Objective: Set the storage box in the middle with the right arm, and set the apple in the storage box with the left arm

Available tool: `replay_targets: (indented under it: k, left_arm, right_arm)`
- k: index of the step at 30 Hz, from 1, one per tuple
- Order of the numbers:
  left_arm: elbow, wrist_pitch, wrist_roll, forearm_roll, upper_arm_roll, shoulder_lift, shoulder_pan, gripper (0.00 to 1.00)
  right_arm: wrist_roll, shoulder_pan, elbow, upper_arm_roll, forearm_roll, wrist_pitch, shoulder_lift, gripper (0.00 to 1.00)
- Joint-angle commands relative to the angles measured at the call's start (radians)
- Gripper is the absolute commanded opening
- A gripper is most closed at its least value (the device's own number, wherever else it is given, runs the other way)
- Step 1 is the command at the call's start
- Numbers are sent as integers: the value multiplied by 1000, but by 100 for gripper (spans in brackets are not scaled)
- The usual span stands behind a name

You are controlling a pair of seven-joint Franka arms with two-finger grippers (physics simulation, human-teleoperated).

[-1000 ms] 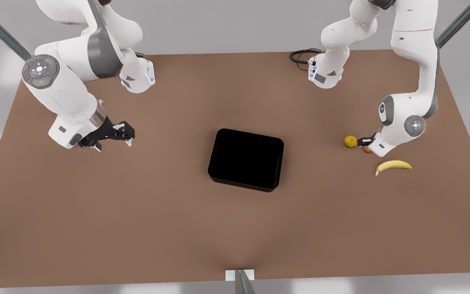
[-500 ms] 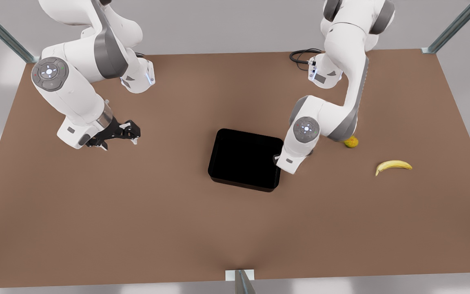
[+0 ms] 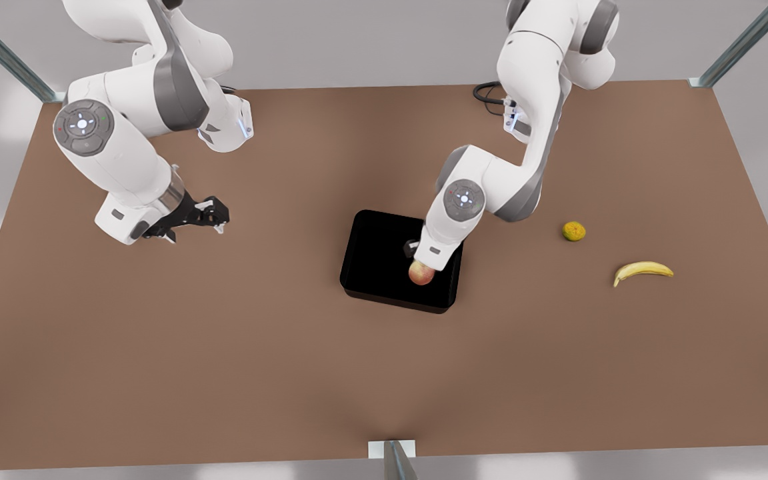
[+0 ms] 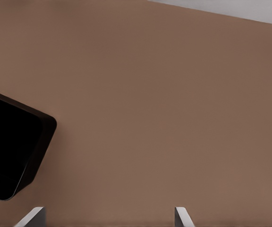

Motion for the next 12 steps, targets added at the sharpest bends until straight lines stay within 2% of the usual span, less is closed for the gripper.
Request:
replay_targets:
  k: [1, 3, 4, 6, 8, 10, 12]
  left_arm:
    - [-3, -1, 9, 4, 0, -9, 7, 100]
    - [-40, -101, 156, 16, -17, -119, 149, 100]
    - [-58, -147, 214, 96, -20, -179, 199, 100]
    - [-135, -173, 484, 195, -95, -309, 404, 100]
    - [-106, -257, 724, 240, -141, -348, 627, 100]
    - [-43, -328, 777, 280, -158, -348, 743, 100]
    - [-34, -326, 774, 320, -215, -349, 782, 100]
  right_arm:
    - [0, 0, 1, 0, 0, 0, 0, 100]
    - [2, -12, 7, -1, -9, 11, 0, 100]
    - [2, -16, 10, -1, -11, 14, 0, 100]
    - [3, -16, 7, -1, -11, 12, 0, 100]
    - [3, -9, 7, -1, -9, 14, 0, 100]
    - [2, -3, 5, -1, -11, 12, 0, 100]
    - [2, 0, 4, -1, -9, 11, 12, 100]
